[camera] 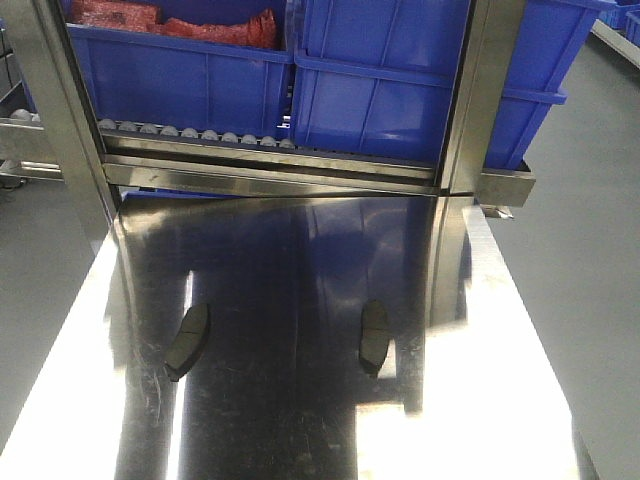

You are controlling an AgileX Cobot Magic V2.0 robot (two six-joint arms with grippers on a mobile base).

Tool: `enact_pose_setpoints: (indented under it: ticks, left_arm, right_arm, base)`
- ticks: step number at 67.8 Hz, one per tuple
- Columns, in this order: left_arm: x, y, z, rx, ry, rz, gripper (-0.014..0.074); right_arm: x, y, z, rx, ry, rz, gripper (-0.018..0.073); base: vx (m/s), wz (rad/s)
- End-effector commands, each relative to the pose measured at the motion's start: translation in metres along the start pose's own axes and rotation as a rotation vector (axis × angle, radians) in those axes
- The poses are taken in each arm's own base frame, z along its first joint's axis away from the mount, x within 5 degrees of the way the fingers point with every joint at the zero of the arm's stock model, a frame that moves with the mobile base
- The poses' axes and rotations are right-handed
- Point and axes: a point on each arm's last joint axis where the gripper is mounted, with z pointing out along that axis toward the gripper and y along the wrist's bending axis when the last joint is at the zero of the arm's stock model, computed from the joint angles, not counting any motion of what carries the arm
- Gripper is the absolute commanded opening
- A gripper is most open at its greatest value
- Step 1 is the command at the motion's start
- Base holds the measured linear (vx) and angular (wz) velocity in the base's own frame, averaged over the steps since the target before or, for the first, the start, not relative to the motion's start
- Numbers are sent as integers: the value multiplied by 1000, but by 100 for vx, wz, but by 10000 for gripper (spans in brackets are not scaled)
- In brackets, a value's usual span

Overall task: Move and align brake pads A on conveyor
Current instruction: 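Position the base at the steel table facing the two brake pads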

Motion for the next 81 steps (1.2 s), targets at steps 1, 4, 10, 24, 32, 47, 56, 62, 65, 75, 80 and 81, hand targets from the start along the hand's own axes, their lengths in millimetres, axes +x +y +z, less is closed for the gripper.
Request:
enact_pose_setpoints:
  ticks: [1,4,10,24,32,47,56,62,65,75,80,81]
  left_arm:
    - [-12,-1,-3,10,-78,-7,372]
    - [-13,-1,-3,10,-79,-7,372]
    - [-13,-1,-3,10,-80,-7,372]
    - [-13,-1,-3,10,-88,-7,372]
    - [-10,-1,-2,9,-37,-28,372]
    - [-33,0,27,-22,188,-7,372]
    - [-54,-1,59,-28,294,-3,372]
    - [-65,-3,87,-25,403,-18,372]
    - [-70,-4,100,-16,455,-25,372]
    - [-81,-13,153,69,610,-63,372]
    - [-82,-23,179,133,681,-50,372]
    - [-82,-24,181,140,686,-46,372]
  right_arm:
    - [-14,0,-2,3,-89,-6,505]
    - [-14,0,-2,3,-89,-6,505]
    - [-14,0,-2,3,-89,-6,505]
    - [-14,0,-2,3,-89,-6,505]
    - [-14,0,-2,3,-89,-6,505]
    - [-14,0,-2,3,-89,-6,505]
    - [-14,0,-2,3,-89,-6,505]
    - [-14,0,-2,3,-89,-6,505]
    - [-14,0,-2,3,-89,-6,505]
    - [-14,0,-2,3,-89,-6,505]
    - [-14,0,-2,3,-89,-6,505]
    - [-14,0,-2,3,-89,-6,505]
  base:
    - [0,0]
    - [0,0]
    - [0,0]
    - [0,0]
    - [0,0]
    - [0,0]
    - [0,0]
    - [0,0]
    - [0,0]
    - [0,0]
    - [0,0]
    - [0,0]
